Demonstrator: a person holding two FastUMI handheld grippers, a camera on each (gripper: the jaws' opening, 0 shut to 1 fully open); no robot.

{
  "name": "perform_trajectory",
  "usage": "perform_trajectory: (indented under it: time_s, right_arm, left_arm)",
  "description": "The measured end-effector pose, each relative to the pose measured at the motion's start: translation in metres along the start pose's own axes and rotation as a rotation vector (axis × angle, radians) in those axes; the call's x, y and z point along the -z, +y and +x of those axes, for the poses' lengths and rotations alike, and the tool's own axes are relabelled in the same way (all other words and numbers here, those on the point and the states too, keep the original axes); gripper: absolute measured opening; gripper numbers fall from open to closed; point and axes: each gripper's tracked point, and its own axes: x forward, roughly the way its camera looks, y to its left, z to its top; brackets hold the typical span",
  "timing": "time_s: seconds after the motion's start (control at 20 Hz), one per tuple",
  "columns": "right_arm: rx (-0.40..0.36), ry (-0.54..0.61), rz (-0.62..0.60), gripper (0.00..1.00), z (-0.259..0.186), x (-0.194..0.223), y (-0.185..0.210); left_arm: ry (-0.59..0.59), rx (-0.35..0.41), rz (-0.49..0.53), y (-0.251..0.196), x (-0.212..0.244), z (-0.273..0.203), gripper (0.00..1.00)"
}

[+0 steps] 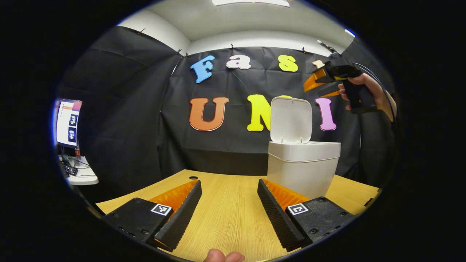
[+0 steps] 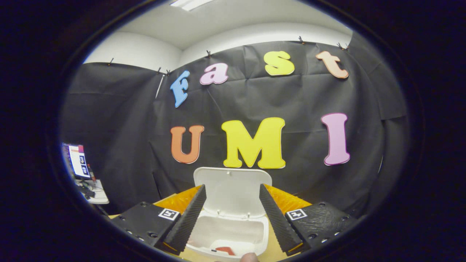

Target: Press the lid of the desktop garbage bin to open it, pick up the crumpled paper on the desktop and throw it into the bin, then pick up the pop can on the desktop and drop it into the bin, and finally close the garbage bin lid.

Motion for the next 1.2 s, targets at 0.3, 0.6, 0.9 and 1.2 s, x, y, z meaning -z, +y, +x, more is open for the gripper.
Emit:
perform_trajectory:
  time_s: [0.3, 0.6, 0.9, 1.2]
  right_arm:
    - [0.062, -0.027, 0.002, 0.91, 0.065, -0.032, -0.001]
    - [0.087, 0.048, -0.009, 0.92, 0.113, -0.011, -0.003]
    - [0.087, 0.077, 0.011, 0.90, 0.119, -0.002, -0.005]
    - [0.068, 0.084, 0.014, 0.93, 0.101, 0.003, -0.004]
  left_arm:
    - [-0.028, 0.033, -0.020, -0.005, -0.018, -0.006, 0.99]
    - [-0.076, -0.027, 0.034, 0.016, -0.040, 0.001, 0.99]
    - [-0.056, -0.025, 0.017, 0.015, -0.028, -0.001, 0.99]
    - [-0.049, -0.023, 0.027, 0.007, -0.026, -0.008, 0.99]
